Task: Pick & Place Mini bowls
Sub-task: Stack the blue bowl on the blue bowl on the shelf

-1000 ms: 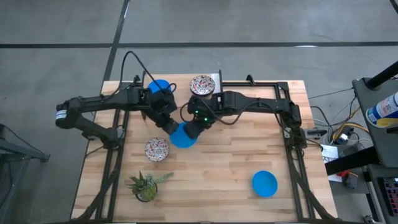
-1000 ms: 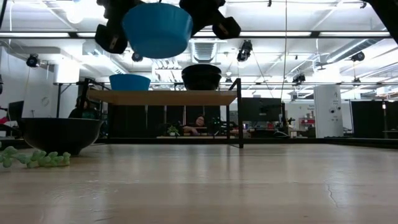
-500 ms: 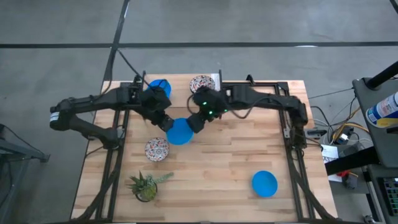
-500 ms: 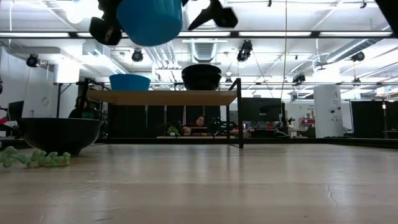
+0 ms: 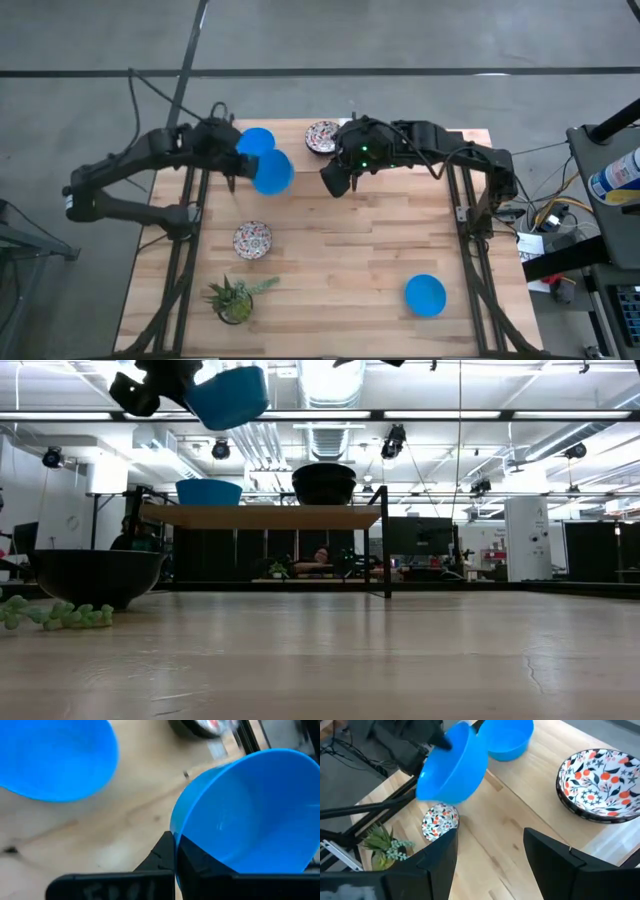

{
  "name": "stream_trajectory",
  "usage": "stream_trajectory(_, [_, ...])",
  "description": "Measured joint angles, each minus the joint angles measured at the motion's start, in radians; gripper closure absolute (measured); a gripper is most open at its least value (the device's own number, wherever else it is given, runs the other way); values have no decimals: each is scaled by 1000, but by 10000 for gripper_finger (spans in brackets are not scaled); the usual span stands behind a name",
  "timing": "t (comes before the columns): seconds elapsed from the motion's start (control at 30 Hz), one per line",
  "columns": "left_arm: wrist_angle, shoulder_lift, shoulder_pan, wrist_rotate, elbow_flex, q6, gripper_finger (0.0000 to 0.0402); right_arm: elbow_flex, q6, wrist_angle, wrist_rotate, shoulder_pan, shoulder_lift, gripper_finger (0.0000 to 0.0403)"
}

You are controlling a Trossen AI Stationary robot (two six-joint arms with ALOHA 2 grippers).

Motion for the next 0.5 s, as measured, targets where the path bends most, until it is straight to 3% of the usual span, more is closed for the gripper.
stream_trajectory(0.23, [-41, 15, 240, 0, 14, 77, 401, 0, -53, -1, -4, 4, 1, 179])
stream_trajectory(0.5, [-57, 57, 508, 121, 27, 151, 401, -1, -106, -1, -6, 8, 2, 179])
